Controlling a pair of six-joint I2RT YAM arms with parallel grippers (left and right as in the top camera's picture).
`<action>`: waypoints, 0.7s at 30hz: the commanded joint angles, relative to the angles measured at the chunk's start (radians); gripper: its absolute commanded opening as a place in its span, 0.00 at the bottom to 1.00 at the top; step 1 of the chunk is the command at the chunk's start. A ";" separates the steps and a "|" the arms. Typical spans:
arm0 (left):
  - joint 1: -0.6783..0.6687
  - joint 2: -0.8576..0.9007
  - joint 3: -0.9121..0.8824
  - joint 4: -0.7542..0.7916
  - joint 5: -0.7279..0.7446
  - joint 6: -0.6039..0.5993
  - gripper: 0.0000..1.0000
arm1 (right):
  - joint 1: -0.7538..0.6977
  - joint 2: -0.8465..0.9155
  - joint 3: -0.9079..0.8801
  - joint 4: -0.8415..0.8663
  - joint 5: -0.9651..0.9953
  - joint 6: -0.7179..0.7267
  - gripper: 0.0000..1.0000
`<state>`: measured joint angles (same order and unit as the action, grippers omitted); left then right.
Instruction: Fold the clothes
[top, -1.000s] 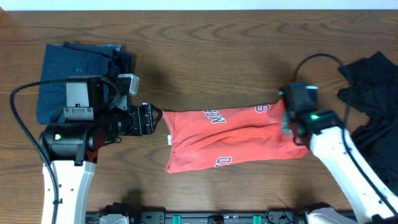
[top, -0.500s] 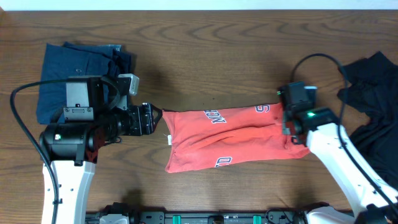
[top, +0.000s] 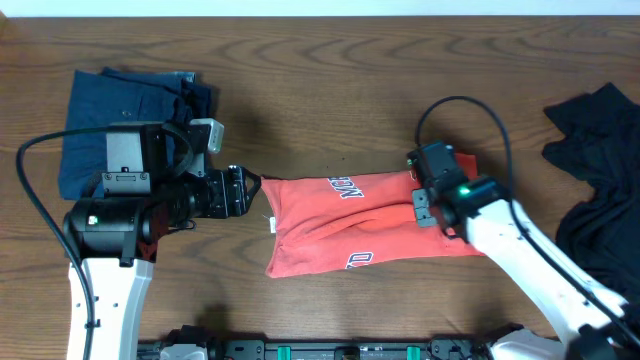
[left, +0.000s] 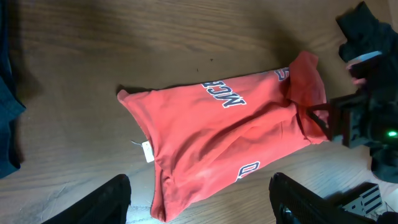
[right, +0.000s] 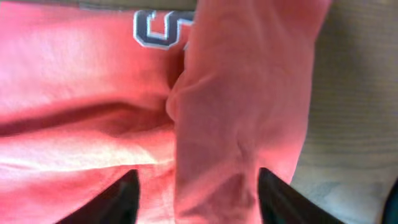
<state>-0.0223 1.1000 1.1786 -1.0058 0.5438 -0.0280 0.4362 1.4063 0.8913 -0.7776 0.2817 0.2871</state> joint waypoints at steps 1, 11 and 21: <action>0.003 0.003 0.015 0.000 0.006 0.009 0.72 | -0.055 -0.068 0.023 -0.003 -0.053 -0.024 0.64; 0.003 0.003 0.015 0.000 0.006 0.010 0.73 | -0.064 -0.008 -0.039 -0.108 -0.188 -0.003 0.17; 0.003 0.004 0.015 0.005 0.006 0.010 0.73 | 0.071 0.063 -0.158 0.095 -0.354 0.030 0.01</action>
<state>-0.0223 1.1000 1.1786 -0.9985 0.5438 -0.0277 0.4690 1.4590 0.7471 -0.7082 -0.0055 0.2958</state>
